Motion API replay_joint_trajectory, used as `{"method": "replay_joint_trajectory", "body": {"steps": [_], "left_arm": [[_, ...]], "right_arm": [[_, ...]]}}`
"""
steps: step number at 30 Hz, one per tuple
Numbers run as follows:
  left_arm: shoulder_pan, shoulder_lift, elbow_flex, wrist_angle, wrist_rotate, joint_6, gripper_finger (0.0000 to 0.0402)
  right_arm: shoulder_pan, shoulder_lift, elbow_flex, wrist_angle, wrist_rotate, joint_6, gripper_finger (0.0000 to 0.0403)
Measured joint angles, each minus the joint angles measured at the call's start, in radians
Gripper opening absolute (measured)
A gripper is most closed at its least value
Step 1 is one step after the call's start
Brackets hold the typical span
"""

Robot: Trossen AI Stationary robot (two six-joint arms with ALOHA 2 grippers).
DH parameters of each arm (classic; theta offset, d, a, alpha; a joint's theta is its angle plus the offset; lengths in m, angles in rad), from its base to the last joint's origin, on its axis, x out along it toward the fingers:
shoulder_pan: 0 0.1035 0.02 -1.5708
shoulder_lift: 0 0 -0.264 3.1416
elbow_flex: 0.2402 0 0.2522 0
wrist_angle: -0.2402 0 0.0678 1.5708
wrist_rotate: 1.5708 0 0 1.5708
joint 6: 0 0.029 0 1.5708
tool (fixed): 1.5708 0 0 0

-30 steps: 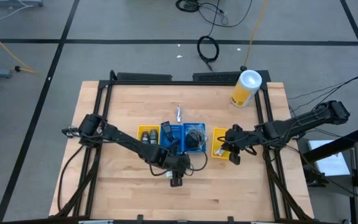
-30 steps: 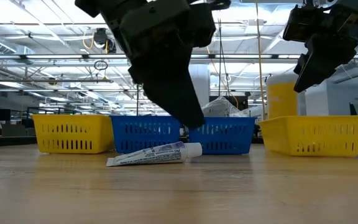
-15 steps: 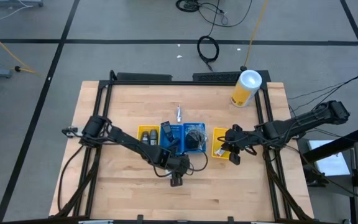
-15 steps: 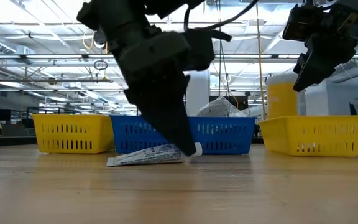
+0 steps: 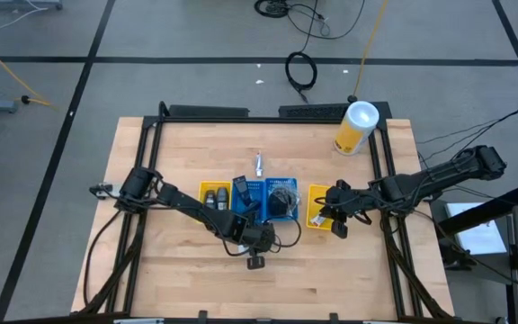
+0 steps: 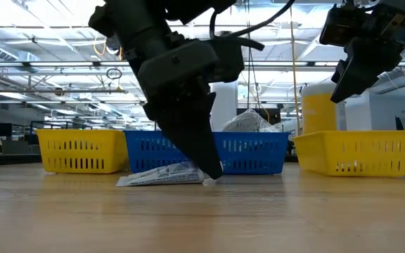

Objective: Pick & Place Travel size toiletries
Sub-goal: Put the toothpaste into the right yellow bin

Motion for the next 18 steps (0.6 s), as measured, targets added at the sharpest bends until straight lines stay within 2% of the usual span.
{"method": "replay_joint_trajectory", "body": {"steps": [2, 11, 18], "left_arm": [[0.003, -0.001, 0.001, 0.001, 0.006, -0.009, 0.0037], [0.006, -0.016, 0.000, 0.000, 0.054, -0.012, 0.0037], [0.002, -0.110, 0.000, 0.076, 0.052, 0.037, 0.0037]], "right_arm": [[0.000, 0.000, 0.000, 0.000, 0.000, 0.000, 0.0050], [0.000, 0.000, 0.000, 0.000, 0.000, 0.000, 0.0050], [0.000, 0.000, 0.000, 0.004, 0.000, 0.000, 0.0050]]}}
